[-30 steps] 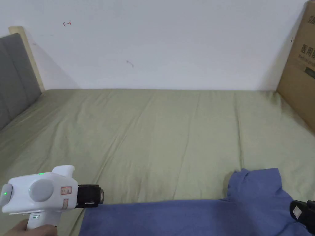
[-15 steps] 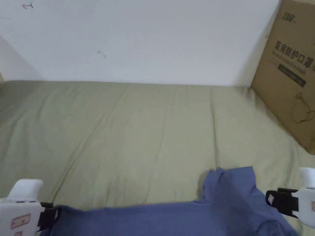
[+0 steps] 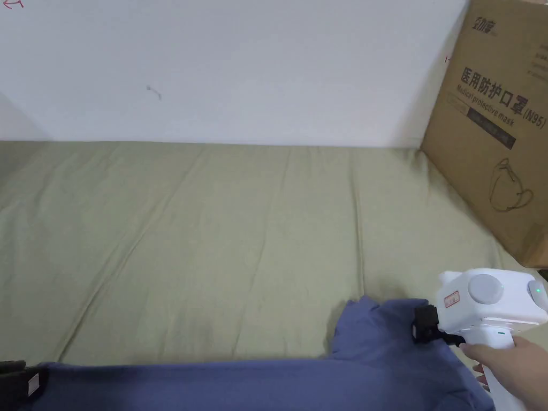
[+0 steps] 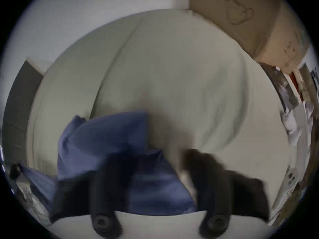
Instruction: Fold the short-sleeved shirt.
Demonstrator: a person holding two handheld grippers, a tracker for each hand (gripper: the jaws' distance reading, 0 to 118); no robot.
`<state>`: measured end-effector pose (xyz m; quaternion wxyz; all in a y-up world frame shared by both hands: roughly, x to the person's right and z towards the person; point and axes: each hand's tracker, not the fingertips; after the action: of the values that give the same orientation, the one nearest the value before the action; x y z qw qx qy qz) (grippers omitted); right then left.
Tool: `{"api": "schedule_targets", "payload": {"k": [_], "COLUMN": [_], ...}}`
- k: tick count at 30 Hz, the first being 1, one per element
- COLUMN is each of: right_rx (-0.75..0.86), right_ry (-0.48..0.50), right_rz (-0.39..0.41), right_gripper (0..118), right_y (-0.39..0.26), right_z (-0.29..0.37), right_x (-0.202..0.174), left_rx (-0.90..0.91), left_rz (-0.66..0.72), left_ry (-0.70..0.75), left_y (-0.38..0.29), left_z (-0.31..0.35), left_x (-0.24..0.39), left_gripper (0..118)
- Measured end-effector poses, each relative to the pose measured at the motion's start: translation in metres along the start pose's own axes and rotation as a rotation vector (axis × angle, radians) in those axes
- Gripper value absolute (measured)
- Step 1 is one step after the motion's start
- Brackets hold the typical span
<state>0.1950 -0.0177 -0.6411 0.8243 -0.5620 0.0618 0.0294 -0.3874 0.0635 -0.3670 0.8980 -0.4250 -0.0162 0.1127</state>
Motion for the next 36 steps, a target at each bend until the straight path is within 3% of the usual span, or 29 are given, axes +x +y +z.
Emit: {"api": "schedule_targets", "payload": {"k": [1,2,9,17,20,24,30,34,36], "right_rx": [0.031,0.038,0.295,0.385,0.384,0.317,0.162,0.152,0.142], "right_ry": [-0.014,0.037,0.093,0.140,0.136,0.164,0.159,0.149,0.145], "right_rz": [0.047,0.058,-0.077,-0.093,-0.089,-0.143,-0.183,-0.222,-0.239], "right_gripper": [16,0,0,0,0,0,0,0,1], "right_y": [-0.001,-0.001,-0.017,-0.059,-0.095,-0.167,-0.270,-0.291,-0.294], "right_z": [0.008,0.014,0.100,0.178,0.190,0.195,0.198,0.186,0.180], "right_x": [-0.002,-0.001,0.023,0.033,0.038,0.053,0.063,0.063,0.062], "left_rx": [0.001,0.002,0.074,0.139,0.108,0.061,-0.002,-0.045,-0.049], "left_rz": [0.007,0.017,0.038,0.002,-0.049,-0.112,-0.115,-0.080,-0.075], "left_ry": [-0.005,-0.011,-0.015,-0.053,-0.079,-0.097,-0.137,-0.165,-0.154], "left_y": [0.001,0.002,0.010,0.020,0.010,-0.028,-0.097,-0.131,-0.140], "left_z": [-0.001,-0.002,0.001,0.032,0.042,0.055,0.077,0.081,0.083], "left_x": [-0.002,-0.003,0.000,0.006,0.006,0.001,0.001,-0.001,0.000], "left_gripper": [0,0,0,0,0,0,0,2,11]}}
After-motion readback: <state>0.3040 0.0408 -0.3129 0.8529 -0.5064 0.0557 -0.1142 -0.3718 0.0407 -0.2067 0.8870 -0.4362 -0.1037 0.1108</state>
